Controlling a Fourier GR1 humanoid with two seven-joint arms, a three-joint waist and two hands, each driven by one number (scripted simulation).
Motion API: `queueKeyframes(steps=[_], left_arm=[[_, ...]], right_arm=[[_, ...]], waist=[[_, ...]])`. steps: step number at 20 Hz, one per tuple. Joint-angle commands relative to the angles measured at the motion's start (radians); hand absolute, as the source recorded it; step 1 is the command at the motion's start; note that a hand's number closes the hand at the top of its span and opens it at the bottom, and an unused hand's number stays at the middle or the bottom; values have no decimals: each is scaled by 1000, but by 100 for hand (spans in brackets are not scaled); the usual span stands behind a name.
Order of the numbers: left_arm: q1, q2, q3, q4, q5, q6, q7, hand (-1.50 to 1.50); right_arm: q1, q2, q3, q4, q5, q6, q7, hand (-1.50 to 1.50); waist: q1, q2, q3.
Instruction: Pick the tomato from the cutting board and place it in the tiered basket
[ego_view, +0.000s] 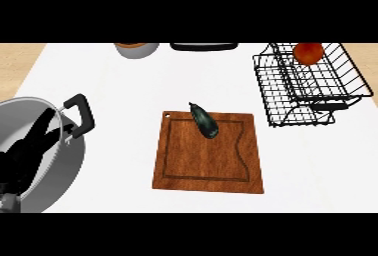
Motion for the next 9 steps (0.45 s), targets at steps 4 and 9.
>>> queueKeyframes(steps=[4, 9], left_arm=[[92, 9, 20, 89, 8, -8, 42, 0], [113, -6, 18, 70, -7, 9, 32, 0]], right_arm=[[94, -113, -240, -48, -248, 84, -97, -150], [256, -178, -340, -76, -377, 248, -235, -150]], waist=[[-36, 1, -15], [-42, 3, -15]])
